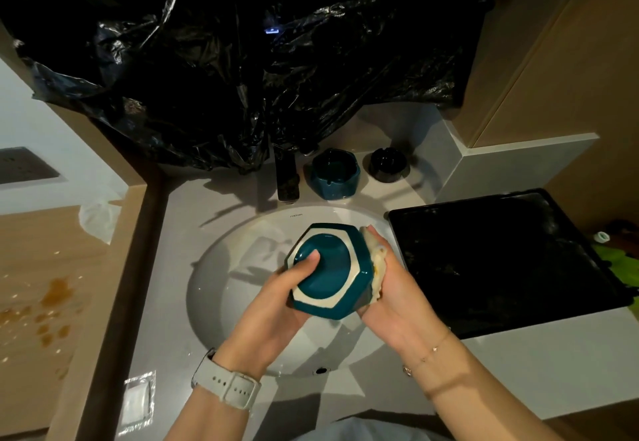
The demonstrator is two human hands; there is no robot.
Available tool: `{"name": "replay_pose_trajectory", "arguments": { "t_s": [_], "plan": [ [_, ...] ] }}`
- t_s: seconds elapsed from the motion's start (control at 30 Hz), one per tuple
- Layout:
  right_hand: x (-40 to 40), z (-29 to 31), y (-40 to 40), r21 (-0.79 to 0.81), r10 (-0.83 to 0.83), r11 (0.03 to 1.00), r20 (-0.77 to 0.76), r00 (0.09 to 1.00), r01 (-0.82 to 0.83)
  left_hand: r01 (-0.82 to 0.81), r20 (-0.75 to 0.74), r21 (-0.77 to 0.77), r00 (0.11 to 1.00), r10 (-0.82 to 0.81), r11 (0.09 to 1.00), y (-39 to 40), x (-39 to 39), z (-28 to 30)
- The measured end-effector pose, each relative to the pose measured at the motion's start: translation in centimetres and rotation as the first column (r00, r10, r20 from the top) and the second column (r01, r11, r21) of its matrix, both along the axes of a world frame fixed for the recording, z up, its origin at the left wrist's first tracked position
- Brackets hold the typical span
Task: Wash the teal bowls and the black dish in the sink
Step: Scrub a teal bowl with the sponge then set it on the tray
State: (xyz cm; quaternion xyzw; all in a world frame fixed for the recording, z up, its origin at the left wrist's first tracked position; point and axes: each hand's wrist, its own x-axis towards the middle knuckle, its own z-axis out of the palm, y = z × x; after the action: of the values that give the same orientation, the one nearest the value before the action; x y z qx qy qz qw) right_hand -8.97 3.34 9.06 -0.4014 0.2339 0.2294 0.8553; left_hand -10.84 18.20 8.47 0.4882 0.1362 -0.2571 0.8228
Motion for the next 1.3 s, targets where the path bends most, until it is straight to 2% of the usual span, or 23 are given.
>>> {"name": "replay_pose_trajectory", "arguments": {
  "t_s": [0.1,0.2,0.3,0.37,0.5,0.57,0.6,0.67,0.7,0.77,0.8,0.87,0.9,0.97,1.07,1.3],
  "plan": [
    [0.2,-0.4,0.3,-0.04,-0.055,0.998,-0.04,0.998,0.054,-0.096,-0.133,-0.148,0.988,0.076,0.984,0.4,0.3,-0.1],
    [0.5,-0.9,-0.3,0.066,-0.055,0.996,-0.104,0.993,0.062,-0.125,-0.273,-0.444,0.962,-0.001,0.887,1.2,0.7,-0.1],
    [0.6,-0.5,-1.4,0.136,-0.009,0.99,-0.125,0.992,0.026,-0.16,-0.277,-0.476,0.96,0.025,0.865,0.7,1.1,-0.3],
    [0.5,-0.8,-2.5,0.161,-0.019,0.986,-0.138,0.99,0.041,-0.142,-0.235,-0.446,0.971,0.038,0.884,-0.2,1.3,0.0],
    [0.4,-1.8,-5.0,0.102,-0.095,0.989,-0.113,0.989,0.106,-0.078,-0.093,-0.316,0.994,0.051,0.946,-1.9,2.6,1.1],
    [0.6,-2.1,-6.6,0.064,-0.199,0.977,-0.08,0.977,0.204,0.048,0.055,-0.127,0.998,-0.042,0.991,-3.0,3.4,1.9],
    [0.6,-2.4,-7.6,0.031,-0.263,0.964,-0.038,0.964,0.264,0.113,0.133,0.054,0.984,-0.119,0.992,-3.6,3.9,2.1],
    [0.5,-2.6,-9.5,-0.065,-0.372,0.925,0.058,0.926,0.375,0.178,0.269,0.451,0.907,-0.324,0.875,-5.1,5.0,1.9],
    [0.4,-2.5,-10.5,-0.119,-0.413,0.899,0.094,0.906,0.422,0.181,0.316,0.582,0.848,-0.425,0.793,-6.0,5.5,1.6],
    [0.4,-2.4,-12.3,-0.224,-0.454,0.845,0.179,0.873,0.486,0.101,0.399,0.771,0.693,-0.601,0.629,-7.9,6.7,0.1],
    [0.3,-2.2,-13.1,-0.257,-0.454,0.825,0.228,0.861,0.504,-0.002,0.447,0.837,0.582,-0.68,0.548,-9.0,7.3,-0.7],
    [0.1,-1.8,-14.2,-0.306,-0.415,0.804,0.326,0.849,0.51,-0.212,0.476,0.879,0.346,-0.809,0.427,-10.8,8.8,-3.1],
    [0.0,-1.4,-14.5,-0.324,-0.387,0.801,0.359,0.849,0.502,-0.264,0.45,0.884,0.264,-0.853,0.385,-11.7,9.5,-4.4],
    [-0.1,-1.5,-15.4,-0.363,-0.369,0.788,0.37,0.853,0.498,-0.325,0.398,0.886,0.168,-0.902,0.331,-13.2,10.8,-6.7],
    [0.6,-2.3,-16.4,-0.422,-0.417,0.748,0.302,0.857,0.512,-0.418,0.336,0.868,0.093,-0.937,0.27,-15.2,12.3,-9.1],
    [1.2,-3.6,-17.0,-0.444,-0.39,0.748,0.309,0.868,0.494,-0.487,0.315,0.831,0.012,-0.949,0.269,-17.1,13.3,-11.9]
  ]
}}
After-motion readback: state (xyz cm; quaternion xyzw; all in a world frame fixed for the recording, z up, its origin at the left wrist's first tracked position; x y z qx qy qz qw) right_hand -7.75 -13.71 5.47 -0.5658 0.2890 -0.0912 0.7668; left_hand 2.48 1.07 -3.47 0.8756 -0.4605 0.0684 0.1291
